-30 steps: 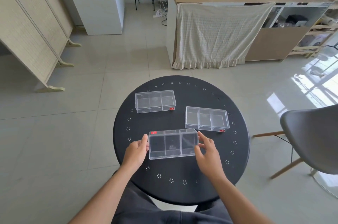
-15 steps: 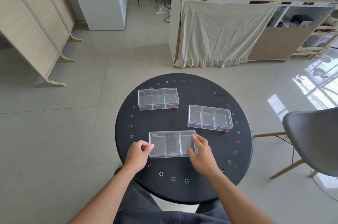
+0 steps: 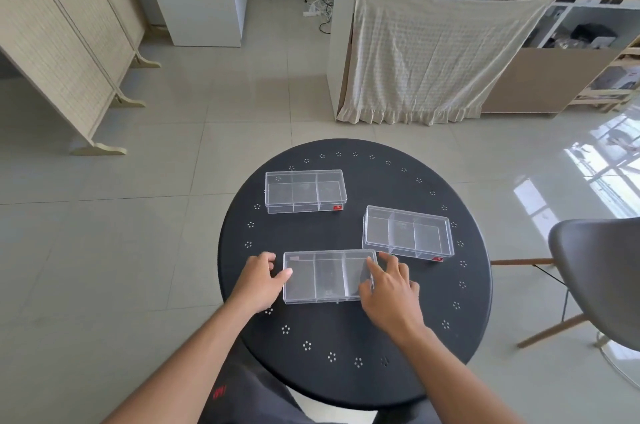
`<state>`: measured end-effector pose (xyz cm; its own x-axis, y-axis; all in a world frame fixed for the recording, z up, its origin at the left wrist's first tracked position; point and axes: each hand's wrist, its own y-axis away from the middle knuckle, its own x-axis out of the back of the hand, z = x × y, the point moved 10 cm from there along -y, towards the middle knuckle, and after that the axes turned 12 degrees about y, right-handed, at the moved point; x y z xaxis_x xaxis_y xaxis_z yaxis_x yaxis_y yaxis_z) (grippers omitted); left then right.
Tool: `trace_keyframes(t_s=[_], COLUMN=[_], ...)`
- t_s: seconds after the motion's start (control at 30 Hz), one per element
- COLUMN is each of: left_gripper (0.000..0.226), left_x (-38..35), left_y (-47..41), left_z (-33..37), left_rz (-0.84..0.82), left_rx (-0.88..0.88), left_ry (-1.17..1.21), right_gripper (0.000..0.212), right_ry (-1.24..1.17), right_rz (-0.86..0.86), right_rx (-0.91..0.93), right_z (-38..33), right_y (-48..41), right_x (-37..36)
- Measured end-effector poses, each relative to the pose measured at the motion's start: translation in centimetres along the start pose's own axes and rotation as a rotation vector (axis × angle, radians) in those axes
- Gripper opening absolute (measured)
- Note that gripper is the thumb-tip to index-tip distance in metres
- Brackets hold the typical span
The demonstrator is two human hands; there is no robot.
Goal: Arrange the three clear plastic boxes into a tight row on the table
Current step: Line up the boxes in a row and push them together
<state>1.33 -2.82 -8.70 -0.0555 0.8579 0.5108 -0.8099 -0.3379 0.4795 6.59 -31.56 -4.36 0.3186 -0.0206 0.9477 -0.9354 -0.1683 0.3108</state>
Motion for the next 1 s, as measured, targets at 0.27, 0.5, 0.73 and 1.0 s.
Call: trace_keyframes(t_s=[0.27, 0.5, 0.73, 1.0], left_gripper=[0.061, 0.066, 0.061, 0.061], left_x=[4.9, 3.5, 3.7, 3.1], left_y=[-4.4, -9.7, -13.8, -16.4], left_z=[7.2, 8.0, 10.1, 12.1], left_rz=[0.137, 0.009, -0.002, -0.016], left_rx=[-0.334, -0.275, -0.283, -0.253], left_ry=[-0.207, -0.449, -0.443, -0.443], right_gripper=[0.059, 0.068, 0.067, 0.068], right_ry=[-0.140, 0.026, 0.071, 0.090], right_rz=[0.094, -0.065, -0.043, -0.057], right_rx=[0.121, 0.248, 0.204, 0.193], right_z=[-3.5, -6.6, -6.3, -5.9], right_y=[-7.7, -15.0, -19.5, -23.1], right_x=[4.3, 3.4, 3.8, 4.8])
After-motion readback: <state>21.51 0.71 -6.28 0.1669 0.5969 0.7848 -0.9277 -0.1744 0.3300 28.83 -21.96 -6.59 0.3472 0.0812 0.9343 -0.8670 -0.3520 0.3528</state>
